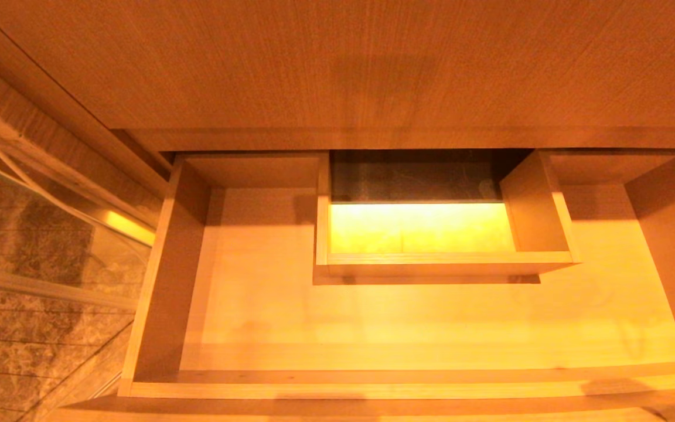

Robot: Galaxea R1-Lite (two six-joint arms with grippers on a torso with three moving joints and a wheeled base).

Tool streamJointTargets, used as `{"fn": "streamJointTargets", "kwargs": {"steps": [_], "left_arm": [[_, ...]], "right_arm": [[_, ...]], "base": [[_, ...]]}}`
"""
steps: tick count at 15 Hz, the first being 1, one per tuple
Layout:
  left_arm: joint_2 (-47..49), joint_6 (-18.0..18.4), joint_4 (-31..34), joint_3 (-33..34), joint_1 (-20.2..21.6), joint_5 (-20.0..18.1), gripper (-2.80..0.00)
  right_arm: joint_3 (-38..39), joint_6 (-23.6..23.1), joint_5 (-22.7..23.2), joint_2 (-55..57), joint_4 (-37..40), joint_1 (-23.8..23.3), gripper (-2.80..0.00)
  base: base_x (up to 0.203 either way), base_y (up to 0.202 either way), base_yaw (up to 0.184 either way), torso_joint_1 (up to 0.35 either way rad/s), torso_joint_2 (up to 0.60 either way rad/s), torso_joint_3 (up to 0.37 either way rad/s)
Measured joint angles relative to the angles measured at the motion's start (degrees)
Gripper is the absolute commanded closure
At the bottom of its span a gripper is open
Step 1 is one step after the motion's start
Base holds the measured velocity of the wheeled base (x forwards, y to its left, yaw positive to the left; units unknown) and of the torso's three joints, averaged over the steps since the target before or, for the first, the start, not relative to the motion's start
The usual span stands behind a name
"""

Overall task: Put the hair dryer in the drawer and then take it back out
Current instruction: Pick up the hairdryer

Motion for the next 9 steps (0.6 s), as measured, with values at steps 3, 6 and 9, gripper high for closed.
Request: {"fn": "streamJointTargets", "kwargs": {"steps": [3,6,9], "left_arm": [[0.0,0.0,0.0,0.0,0.0,-0.01,0.0],[0.0,-0.01,0.02,0.0,0.0,-0.02,0.0],[0.0,0.01,-0.02,0.0,0.0,-0.02,0.0]], "right_arm": [[-2.61,-0.18,-0.22,-0.2,3.47,-3.1,0.0],[-6.82,-0.31,-0.13,0.36,5.47,-6.72,0.0],[-11.6,-0.18,0.26,2.56,5.92,-8.55,0.0]], "base": [[0.0,0.0,0.0,0.0,0.0,0.0],[0.0,0.0,0.0,0.0,0.0,0.0],[0.0,0.0,0.0,0.0,0.0,0.0]]}}
